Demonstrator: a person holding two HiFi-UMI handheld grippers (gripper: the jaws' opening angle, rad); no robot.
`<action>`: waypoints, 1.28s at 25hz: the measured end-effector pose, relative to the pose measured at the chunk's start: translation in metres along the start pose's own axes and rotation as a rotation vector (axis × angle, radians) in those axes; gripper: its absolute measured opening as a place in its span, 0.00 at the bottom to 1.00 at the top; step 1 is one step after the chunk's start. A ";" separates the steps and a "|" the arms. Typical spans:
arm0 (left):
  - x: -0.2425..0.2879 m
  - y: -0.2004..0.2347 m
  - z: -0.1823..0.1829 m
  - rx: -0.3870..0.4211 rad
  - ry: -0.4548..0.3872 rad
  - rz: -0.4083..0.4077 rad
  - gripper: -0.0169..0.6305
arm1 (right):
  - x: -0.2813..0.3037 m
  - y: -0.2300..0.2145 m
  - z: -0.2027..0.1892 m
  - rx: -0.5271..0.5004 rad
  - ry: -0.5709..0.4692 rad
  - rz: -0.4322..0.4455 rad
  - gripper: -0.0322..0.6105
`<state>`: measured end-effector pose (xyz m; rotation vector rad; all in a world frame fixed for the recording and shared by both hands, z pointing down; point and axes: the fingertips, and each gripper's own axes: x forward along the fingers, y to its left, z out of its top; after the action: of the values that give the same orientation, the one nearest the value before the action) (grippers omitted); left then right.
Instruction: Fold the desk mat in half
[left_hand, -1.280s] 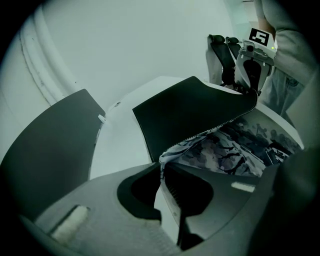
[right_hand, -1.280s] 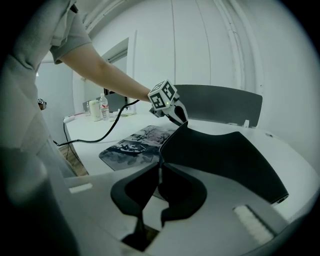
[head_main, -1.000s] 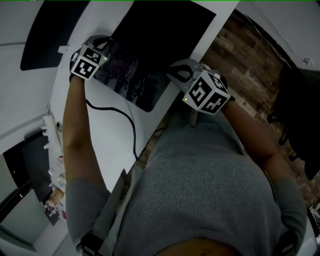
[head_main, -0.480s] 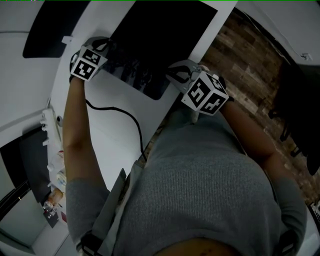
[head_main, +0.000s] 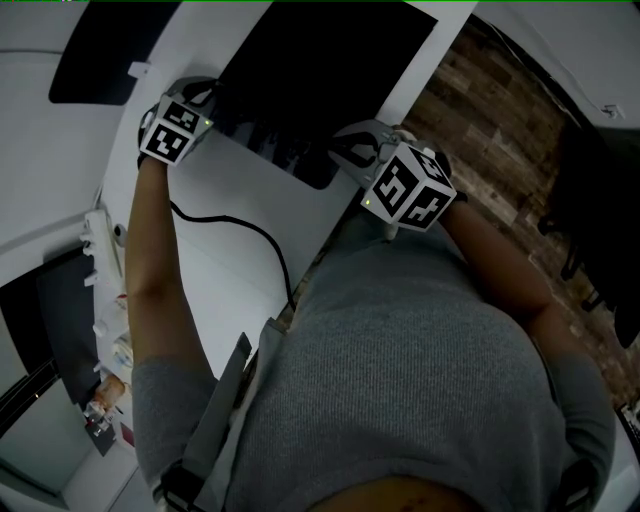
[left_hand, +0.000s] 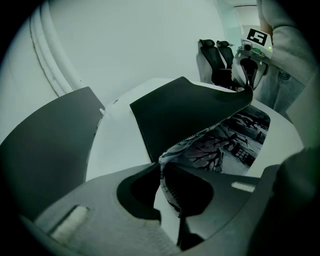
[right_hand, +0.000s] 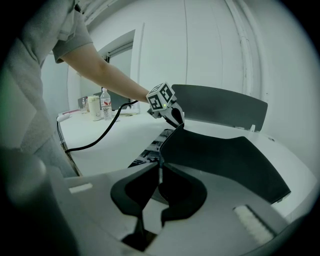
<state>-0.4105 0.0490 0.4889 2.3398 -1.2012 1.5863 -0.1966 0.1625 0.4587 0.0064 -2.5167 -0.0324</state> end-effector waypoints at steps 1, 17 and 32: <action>-0.001 -0.001 -0.002 -0.001 0.002 0.000 0.08 | 0.001 0.002 0.001 -0.002 0.000 0.002 0.10; -0.022 -0.021 -0.034 -0.022 0.005 0.006 0.08 | 0.011 0.042 0.008 -0.018 0.006 0.048 0.10; -0.041 -0.024 -0.059 -0.164 -0.043 0.118 0.18 | 0.029 0.059 0.005 0.119 0.021 0.128 0.19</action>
<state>-0.4469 0.1159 0.4915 2.2499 -1.4437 1.4145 -0.2227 0.2209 0.4735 -0.1058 -2.4889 0.1685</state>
